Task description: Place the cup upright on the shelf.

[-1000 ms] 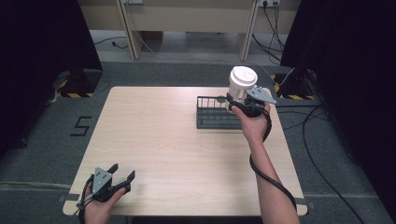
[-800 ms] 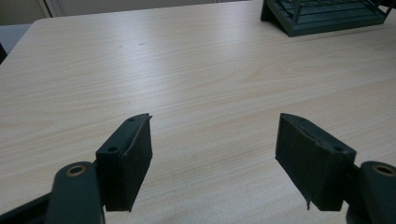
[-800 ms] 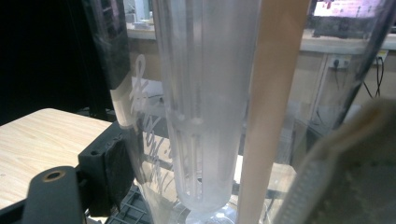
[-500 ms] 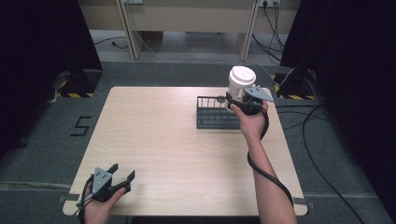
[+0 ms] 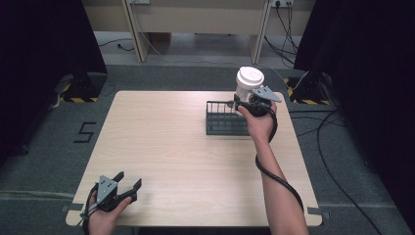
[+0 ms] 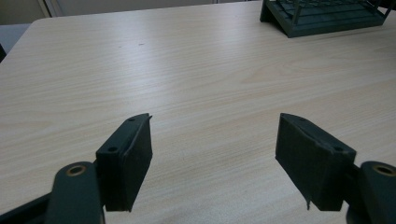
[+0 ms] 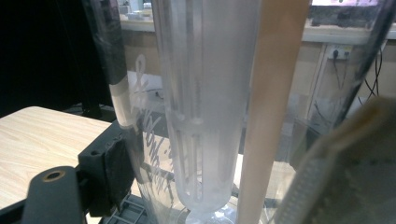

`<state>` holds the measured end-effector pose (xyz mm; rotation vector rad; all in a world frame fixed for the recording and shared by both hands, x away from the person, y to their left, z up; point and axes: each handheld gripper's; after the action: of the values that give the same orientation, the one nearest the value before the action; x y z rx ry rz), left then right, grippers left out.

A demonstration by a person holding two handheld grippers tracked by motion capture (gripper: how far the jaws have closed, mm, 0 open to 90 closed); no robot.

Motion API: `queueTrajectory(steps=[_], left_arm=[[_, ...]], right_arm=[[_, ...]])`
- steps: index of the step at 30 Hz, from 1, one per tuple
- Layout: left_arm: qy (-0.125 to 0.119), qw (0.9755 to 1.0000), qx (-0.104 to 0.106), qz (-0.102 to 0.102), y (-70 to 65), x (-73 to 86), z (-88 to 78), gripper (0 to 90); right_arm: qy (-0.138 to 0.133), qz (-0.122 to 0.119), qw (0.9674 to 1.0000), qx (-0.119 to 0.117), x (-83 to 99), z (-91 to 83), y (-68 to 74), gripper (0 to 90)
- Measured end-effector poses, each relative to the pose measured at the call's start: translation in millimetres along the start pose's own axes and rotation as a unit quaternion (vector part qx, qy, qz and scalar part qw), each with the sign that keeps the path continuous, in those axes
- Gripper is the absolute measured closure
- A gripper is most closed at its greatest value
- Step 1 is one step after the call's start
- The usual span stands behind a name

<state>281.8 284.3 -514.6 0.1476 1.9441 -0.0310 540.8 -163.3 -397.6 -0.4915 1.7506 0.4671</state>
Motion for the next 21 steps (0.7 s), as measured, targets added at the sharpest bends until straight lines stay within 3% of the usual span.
queueTrajectory(steps=[4,21], left_arm=[[0.004,1.0,0.001,-0.007,-0.8,0.3,-0.6,26.7],[0.0,1.0,0.003,-0.001,0.0,0.0,0.2,26.7]], right_arm=[[0.006,0.005,1.0,-0.001,3.3,6.0,1.2,18.6],[0.046,0.013,0.9988,0.013,28.5,23.6,-4.3,18.4]])
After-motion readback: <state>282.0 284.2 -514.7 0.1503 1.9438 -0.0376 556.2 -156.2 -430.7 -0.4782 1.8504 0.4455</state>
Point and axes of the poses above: each handheld gripper's, and its own axes: z roughly forward along the jaws, x roughly out of its underside, y roughly to its left, and after that the axes turned 13 degrees about -x, right-handed
